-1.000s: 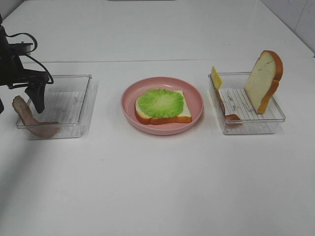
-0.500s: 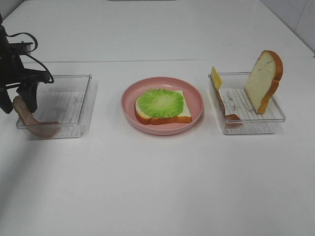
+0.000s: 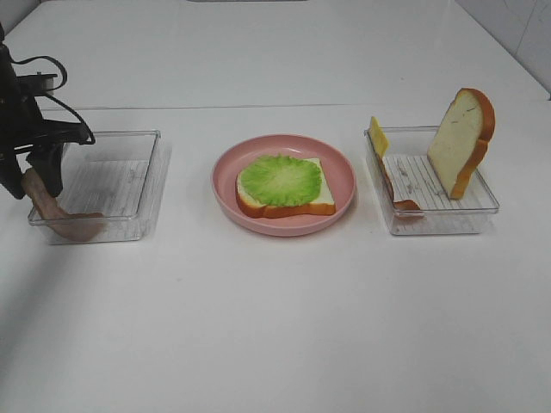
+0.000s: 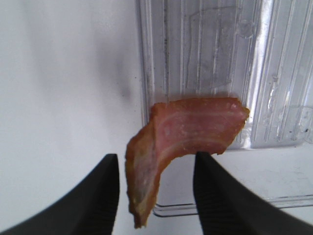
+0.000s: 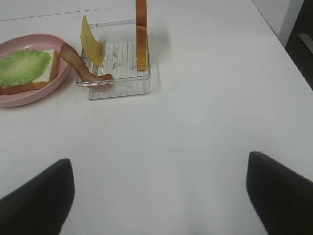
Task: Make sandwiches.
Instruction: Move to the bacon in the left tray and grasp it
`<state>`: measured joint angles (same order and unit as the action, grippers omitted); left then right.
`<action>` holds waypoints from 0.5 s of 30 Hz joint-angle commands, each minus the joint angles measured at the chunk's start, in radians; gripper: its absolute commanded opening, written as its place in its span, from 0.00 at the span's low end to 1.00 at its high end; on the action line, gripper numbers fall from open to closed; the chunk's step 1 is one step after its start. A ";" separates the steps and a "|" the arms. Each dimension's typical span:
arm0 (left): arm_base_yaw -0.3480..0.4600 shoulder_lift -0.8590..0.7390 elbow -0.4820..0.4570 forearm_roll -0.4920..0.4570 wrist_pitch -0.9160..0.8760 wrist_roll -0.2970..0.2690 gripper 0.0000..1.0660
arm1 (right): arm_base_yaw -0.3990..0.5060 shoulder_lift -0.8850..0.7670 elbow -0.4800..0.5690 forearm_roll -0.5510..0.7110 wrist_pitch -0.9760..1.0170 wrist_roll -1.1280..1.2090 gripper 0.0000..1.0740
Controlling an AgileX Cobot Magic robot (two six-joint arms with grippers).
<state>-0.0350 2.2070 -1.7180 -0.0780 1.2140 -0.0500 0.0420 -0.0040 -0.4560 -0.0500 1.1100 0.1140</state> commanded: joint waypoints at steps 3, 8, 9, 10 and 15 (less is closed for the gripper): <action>0.000 -0.002 0.010 0.009 0.039 -0.011 0.00 | 0.000 -0.024 0.003 -0.003 -0.010 -0.004 0.83; 0.000 -0.002 0.010 0.018 0.047 -0.011 0.00 | 0.000 -0.024 0.003 -0.003 -0.010 -0.004 0.83; 0.000 -0.002 0.010 0.018 0.047 -0.011 0.00 | 0.000 -0.024 0.003 -0.003 -0.010 -0.004 0.83; 0.000 -0.002 0.008 0.019 0.051 -0.011 0.00 | 0.000 -0.024 0.003 -0.003 -0.010 -0.004 0.83; 0.000 -0.007 -0.018 0.021 0.100 0.001 0.00 | 0.000 -0.024 0.003 -0.003 -0.010 -0.004 0.83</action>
<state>-0.0350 2.2070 -1.7350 -0.0630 1.2170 -0.0520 0.0420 -0.0040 -0.4560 -0.0500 1.1100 0.1140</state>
